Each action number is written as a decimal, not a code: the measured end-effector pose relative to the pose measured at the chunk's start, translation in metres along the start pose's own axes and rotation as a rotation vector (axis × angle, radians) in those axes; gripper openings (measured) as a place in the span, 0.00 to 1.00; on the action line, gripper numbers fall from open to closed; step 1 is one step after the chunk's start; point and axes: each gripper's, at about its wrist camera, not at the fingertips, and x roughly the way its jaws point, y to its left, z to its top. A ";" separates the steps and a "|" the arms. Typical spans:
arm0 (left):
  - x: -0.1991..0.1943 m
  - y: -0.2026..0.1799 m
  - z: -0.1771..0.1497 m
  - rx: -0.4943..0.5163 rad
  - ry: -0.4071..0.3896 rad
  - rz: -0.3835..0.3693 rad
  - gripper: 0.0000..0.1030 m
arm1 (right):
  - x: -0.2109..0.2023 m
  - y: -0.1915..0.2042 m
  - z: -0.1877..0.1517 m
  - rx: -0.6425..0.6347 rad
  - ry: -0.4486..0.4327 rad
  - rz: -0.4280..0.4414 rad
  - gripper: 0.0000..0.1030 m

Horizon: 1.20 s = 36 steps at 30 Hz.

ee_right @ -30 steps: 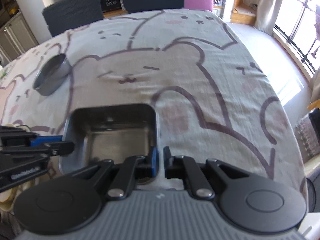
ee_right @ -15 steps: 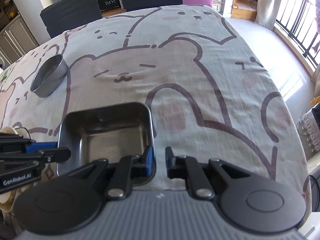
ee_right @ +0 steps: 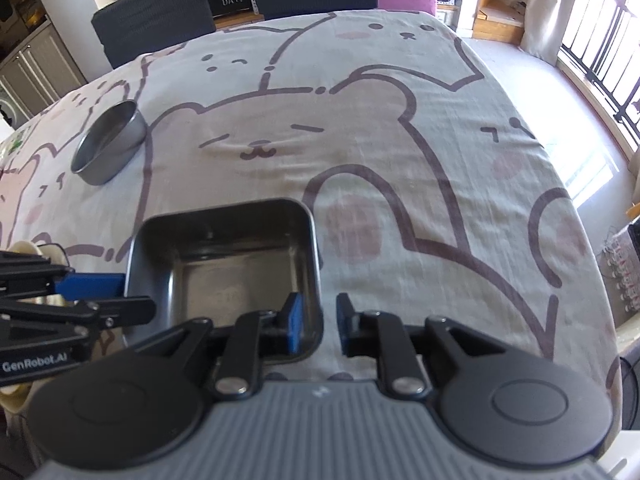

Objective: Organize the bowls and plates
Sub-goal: 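Lower the steel tray onto the cloth and open both tools, then move both tools to the oval steel bowl and grasp its rim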

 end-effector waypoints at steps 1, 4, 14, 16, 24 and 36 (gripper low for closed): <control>-0.001 -0.001 0.000 0.003 0.000 0.001 0.39 | -0.001 0.000 0.000 -0.002 -0.002 0.004 0.30; -0.005 -0.003 0.001 0.010 -0.006 0.001 0.44 | -0.007 0.002 -0.003 -0.012 -0.012 0.010 0.45; -0.028 -0.008 -0.002 0.047 -0.063 0.013 0.90 | -0.031 0.002 -0.011 -0.012 -0.065 -0.013 0.85; -0.034 -0.006 -0.003 0.045 -0.075 0.009 0.94 | -0.037 0.000 -0.012 -0.006 -0.083 -0.012 0.90; -0.067 0.011 -0.007 0.024 -0.160 0.036 1.00 | -0.060 0.000 -0.015 0.035 -0.172 0.000 1.00; -0.106 0.077 -0.004 -0.086 -0.270 0.125 1.00 | -0.065 0.055 0.008 -0.002 -0.257 0.020 1.00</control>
